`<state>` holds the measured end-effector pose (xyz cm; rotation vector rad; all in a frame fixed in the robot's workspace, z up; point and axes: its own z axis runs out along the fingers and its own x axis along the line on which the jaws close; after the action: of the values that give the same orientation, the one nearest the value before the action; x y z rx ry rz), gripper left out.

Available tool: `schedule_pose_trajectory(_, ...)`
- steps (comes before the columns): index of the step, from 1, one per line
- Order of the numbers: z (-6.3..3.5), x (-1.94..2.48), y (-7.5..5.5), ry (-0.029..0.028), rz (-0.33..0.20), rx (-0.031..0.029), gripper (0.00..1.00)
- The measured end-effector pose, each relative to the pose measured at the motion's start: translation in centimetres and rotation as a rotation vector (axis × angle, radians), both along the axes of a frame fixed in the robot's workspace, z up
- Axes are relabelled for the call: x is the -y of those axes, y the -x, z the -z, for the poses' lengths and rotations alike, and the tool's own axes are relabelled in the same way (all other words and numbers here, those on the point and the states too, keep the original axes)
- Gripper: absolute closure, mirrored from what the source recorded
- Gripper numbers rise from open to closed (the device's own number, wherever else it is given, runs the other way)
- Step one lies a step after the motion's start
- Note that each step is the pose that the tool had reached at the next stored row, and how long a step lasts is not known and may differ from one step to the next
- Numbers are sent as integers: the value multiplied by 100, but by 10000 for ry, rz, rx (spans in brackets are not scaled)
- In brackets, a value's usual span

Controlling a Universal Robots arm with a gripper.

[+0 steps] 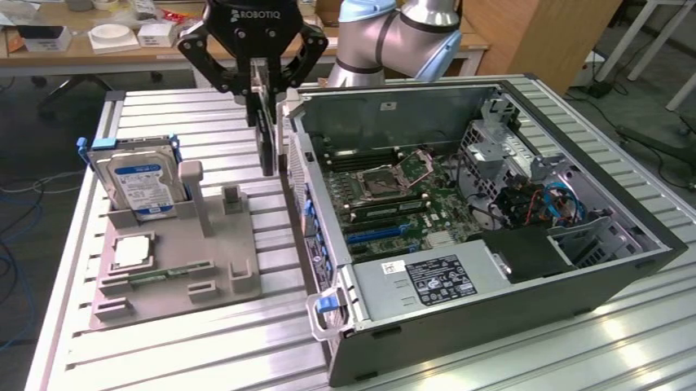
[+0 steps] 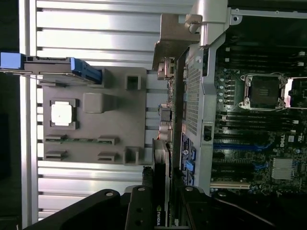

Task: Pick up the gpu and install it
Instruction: 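Pick up the gpu and move the gpu toward the slot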

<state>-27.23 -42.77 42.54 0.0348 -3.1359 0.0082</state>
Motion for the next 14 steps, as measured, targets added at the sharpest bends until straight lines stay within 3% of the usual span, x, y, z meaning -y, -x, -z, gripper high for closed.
schedule_pose_trajectory(14,3,0,-131,1,-8,-1,74)
